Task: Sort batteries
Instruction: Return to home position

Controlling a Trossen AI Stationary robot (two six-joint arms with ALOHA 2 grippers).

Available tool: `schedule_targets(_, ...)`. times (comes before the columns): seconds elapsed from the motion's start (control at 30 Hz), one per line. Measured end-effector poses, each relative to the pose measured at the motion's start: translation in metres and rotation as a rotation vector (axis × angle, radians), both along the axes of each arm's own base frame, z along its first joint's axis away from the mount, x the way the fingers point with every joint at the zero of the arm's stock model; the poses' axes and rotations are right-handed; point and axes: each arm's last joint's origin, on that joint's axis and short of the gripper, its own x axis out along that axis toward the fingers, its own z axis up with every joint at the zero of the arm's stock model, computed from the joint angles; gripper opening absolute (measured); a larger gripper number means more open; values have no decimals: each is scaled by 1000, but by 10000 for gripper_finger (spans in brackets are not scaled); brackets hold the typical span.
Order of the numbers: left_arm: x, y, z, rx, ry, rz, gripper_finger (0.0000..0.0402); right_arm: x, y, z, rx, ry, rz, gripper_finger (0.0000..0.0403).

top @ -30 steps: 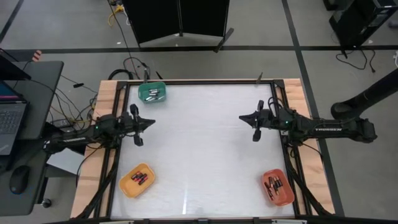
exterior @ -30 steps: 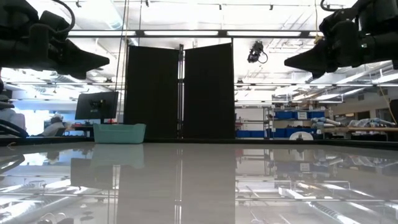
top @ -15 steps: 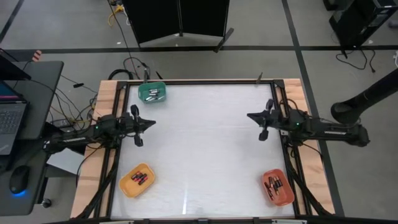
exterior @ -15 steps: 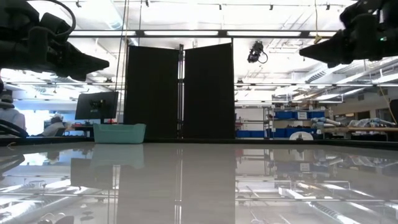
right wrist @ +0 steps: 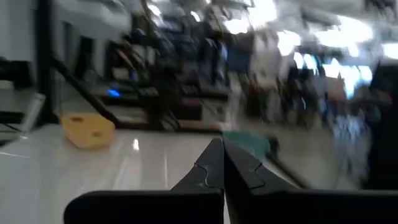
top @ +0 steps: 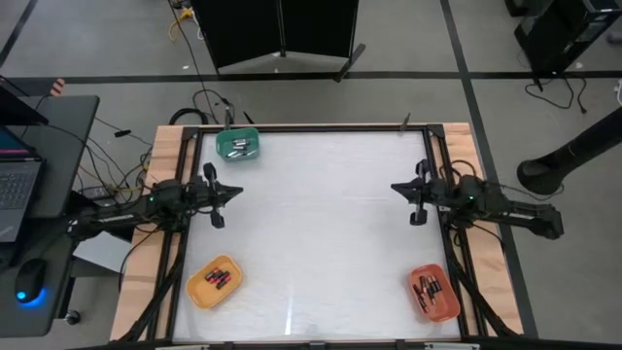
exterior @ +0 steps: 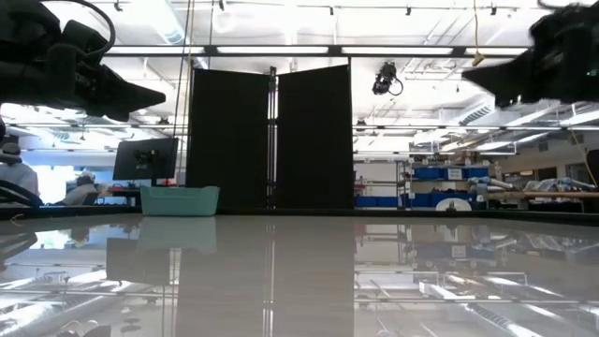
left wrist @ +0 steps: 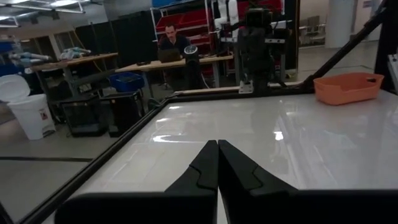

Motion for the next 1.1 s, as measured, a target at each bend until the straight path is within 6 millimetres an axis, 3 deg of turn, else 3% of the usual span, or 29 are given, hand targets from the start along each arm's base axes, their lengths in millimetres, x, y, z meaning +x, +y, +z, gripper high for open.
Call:
schedule_targets(0.17, 0, 0, 0, 0, 0, 12, 11, 0, -9, -11, 118, 95, -130, 4)
schedule_targets(0.53, 0, 1, 1, 0, -6, 34, 11, -3, -15, -12, 117, 93, -310, 10)
schedule_targets(0.8, 0, 1, 1, -2, -8, 34, 11, -3, -15, -12, 60, 112, -337, 37)
schedule_targets(1.1, 0, 1, 1, 0, -7, 34, 11, -3, -15, -12, 59, 112, -337, 35)
